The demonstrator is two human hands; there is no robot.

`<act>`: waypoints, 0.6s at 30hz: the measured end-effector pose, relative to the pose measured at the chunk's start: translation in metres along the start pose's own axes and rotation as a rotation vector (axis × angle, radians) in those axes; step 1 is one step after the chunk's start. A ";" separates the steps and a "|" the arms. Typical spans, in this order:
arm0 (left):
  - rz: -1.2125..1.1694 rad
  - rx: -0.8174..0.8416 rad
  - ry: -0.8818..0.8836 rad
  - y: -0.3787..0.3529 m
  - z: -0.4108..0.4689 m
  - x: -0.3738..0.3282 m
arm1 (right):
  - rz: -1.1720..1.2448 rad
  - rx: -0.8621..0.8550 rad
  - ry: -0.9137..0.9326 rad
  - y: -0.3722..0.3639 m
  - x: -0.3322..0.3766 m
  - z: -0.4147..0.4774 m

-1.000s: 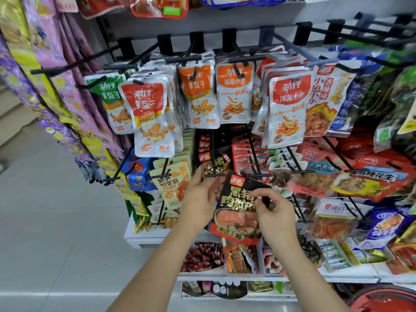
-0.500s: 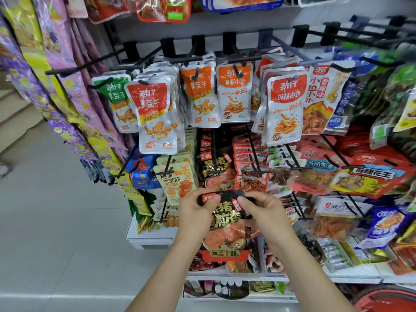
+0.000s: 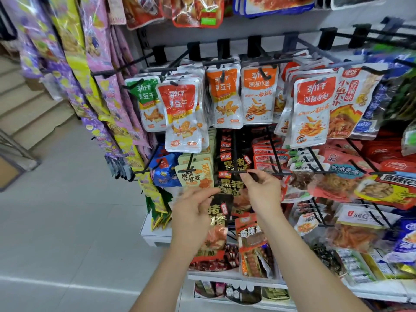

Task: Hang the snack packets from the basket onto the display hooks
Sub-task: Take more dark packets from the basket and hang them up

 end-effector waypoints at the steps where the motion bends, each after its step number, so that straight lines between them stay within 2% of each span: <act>1: 0.055 0.034 -0.042 -0.004 0.002 -0.002 | -0.001 -0.021 0.006 -0.001 -0.001 0.002; 7: 0.311 0.245 -0.115 -0.020 0.028 -0.020 | -0.069 -0.071 0.029 -0.006 -0.005 0.016; 11: 0.346 0.332 -0.101 -0.032 0.039 -0.021 | -0.091 -0.049 0.075 -0.006 -0.005 0.024; 13: 0.330 0.350 -0.069 -0.036 0.043 -0.018 | -0.113 -0.013 0.057 -0.003 -0.005 0.025; 16: 0.345 0.337 -0.032 -0.041 0.047 -0.015 | -0.031 0.032 -0.068 0.007 -0.014 0.020; 18: 0.383 0.334 -0.027 -0.046 0.049 -0.015 | -0.081 0.029 -0.065 0.016 -0.022 0.012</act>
Point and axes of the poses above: each hand's wrist, its own z-axis towards the middle knuckle, its own y-axis out of the back of the hand, x = y × z, the point moved 1 cm from there along z, towards the middle knuckle, and after that the axes turned 9 degrees about z, right-handed, at the moved point
